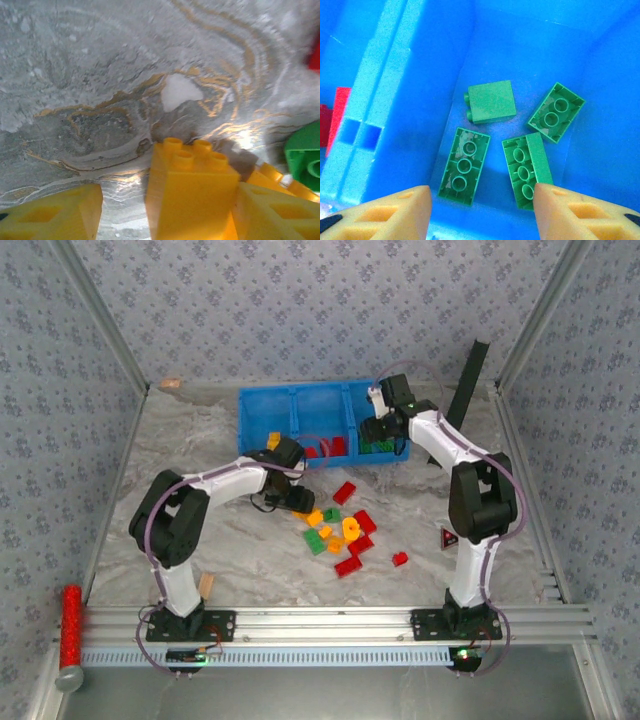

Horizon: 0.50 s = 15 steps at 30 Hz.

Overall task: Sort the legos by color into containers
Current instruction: Pick up the lego from the center of the table.

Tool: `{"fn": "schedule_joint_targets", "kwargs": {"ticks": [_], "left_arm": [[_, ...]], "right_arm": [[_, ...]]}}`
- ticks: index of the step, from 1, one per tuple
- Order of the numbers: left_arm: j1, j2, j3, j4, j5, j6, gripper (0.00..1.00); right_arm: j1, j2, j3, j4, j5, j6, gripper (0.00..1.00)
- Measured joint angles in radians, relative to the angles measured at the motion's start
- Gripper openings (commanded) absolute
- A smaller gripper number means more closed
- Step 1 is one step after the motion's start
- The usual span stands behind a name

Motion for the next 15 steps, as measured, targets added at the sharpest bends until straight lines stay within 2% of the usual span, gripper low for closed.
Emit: {"fn": "schedule_joint_targets", "kwargs": {"ticks": [5,11,15], "left_arm": [[0.020,0.003,-0.029,0.023,0.007,-0.001,0.60],[0.031,-0.001,-0.045,0.034,-0.008,-0.002,0.37],[0.035,-0.007,-0.050,0.036,-0.007,0.003,0.27]], "right_arm": [[0.003,-0.029,-0.014,-0.003,0.014,0.000,0.60],[0.015,-0.042,-0.034,-0.014,0.038,0.002,0.61],[0.036,-0.093,-0.096,-0.025,0.057,0.014,0.64]]}}
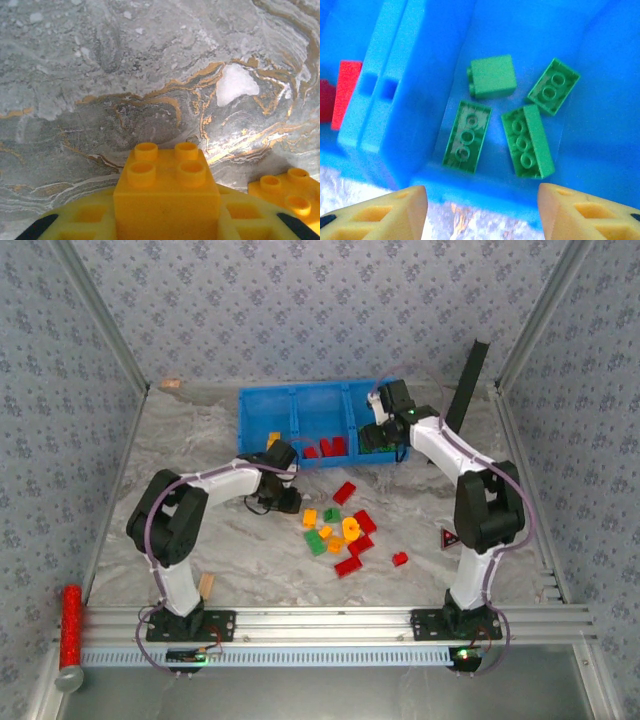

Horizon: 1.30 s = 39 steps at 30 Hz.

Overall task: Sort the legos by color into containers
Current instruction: Pick up the lego from the center of the table, then place the lego in the container.

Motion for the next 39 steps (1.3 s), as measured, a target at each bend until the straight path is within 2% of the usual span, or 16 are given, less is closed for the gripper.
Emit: {"fn": "schedule_joint_targets", "kwargs": {"ticks": [6,11,15,19,24,27,33,39], "left_arm": [[0.010,-0.010,-0.003,-0.003,-0.003,0.002,0.21],[0.039,-0.071,0.010,-0.058,-0.043,0.005,0.20],[0.066,-0.134,0.100,-0.085,-0.067,0.017,0.20],[0.099,-0.183,0.192,-0.071,-0.082,0.029,0.20],[0.159,-0.174,0.256,-0.059,-0.107,0.047,0.20],[0.192,-0.134,0.286,-0.057,-0.126,0.055,0.20],[0.217,0.006,0.368,-0.054,-0.147,0.072,0.19],[0.225,0.126,0.446,-0.053,-0.147,0.081,0.19]], "right_arm": [[0.073,-0.169,-0.135,-0.034,0.035,0.086,0.65],[0.190,-0.327,-0.282,-0.028,0.068,0.269,0.67],[0.284,-0.390,-0.387,-0.021,0.085,0.408,0.68],[0.327,-0.401,-0.449,-0.018,0.093,0.516,0.69],[0.349,-0.401,-0.491,-0.002,0.092,0.637,0.72],[0.350,-0.401,-0.505,0.019,0.093,0.715,0.78],[0.350,-0.368,-0.507,0.095,0.096,0.851,0.79],[0.342,-0.253,-0.498,0.164,0.093,0.941,0.79]]}}
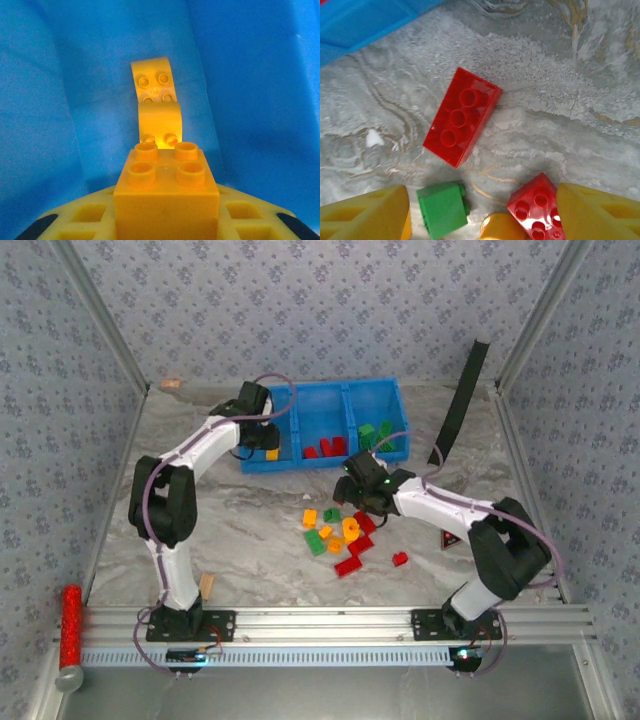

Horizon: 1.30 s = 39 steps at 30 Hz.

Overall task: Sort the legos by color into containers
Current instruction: Place the lego in the container, then pick up the lego from the center of the table.

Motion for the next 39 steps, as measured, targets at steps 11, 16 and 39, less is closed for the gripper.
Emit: {"fn": "schedule_joint_targets", "kwargs": {"ticks": [11,16,39], "left_arm": [[0.003,0.065,0.061,-0.013,-0.023,0.036,0.40],[0.005,0.065,0.061,-0.022,-0.027,0.046,0.48],[0.006,-0.101,-0.055,-0.034,-0.006,0.033,0.56]], "right_arm": [[-0.006,0.199,0.085,0.052,-0.015,0.045,0.69],[-0.010,0.251,0.130,0.066,-0.025,0.044,0.64],[-0.042,0.330,0.254,-0.090,-0.043,-0.128,0.35]]}}
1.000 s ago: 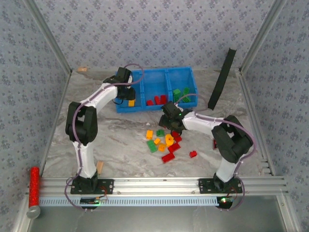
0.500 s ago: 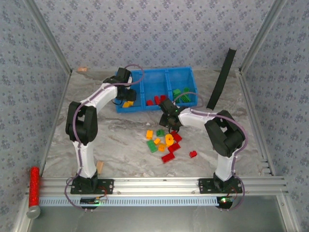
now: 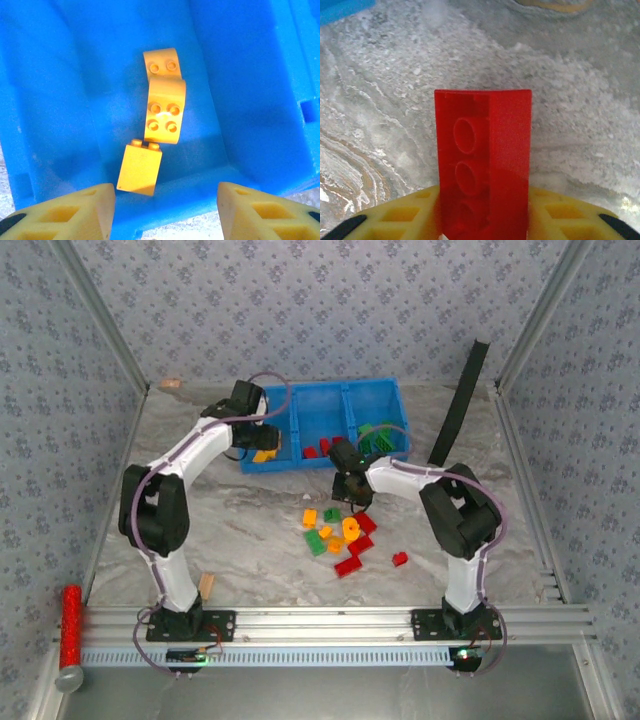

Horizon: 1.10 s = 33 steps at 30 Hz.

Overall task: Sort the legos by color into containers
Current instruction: Pick up the lego from the center of the table, then place the lego in the container.

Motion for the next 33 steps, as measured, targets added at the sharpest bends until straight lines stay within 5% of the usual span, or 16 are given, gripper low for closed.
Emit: {"fn": "schedule_joint_targets", "kwargs": {"ticks": [5,12,24,33], "left_arm": [[-0.029,-0.066,-0.100,-0.011,0.007,-0.008,0.57],[-0.184,-0.212,-0.258,-0.018,0.084,-0.071,0.58],[-0.259,-0.353,-0.540,0.109,0.235,-0.281,0.59],[-0.343,-0.365,-0.649,0.267,0.280,-0.397,0.60]], "right_arm": [[-0.018,0.059,0.075,0.031,0.030,-0.061,0.25],[-0.017,0.070,0.100,-0.001,0.072,-0.152,0.18],[0.057,-0.075,0.152,-0.160,0.165,-0.317,0.18],[0.024,0.027,0.452,-0.172,0.171,-0.430,0.18]]}}
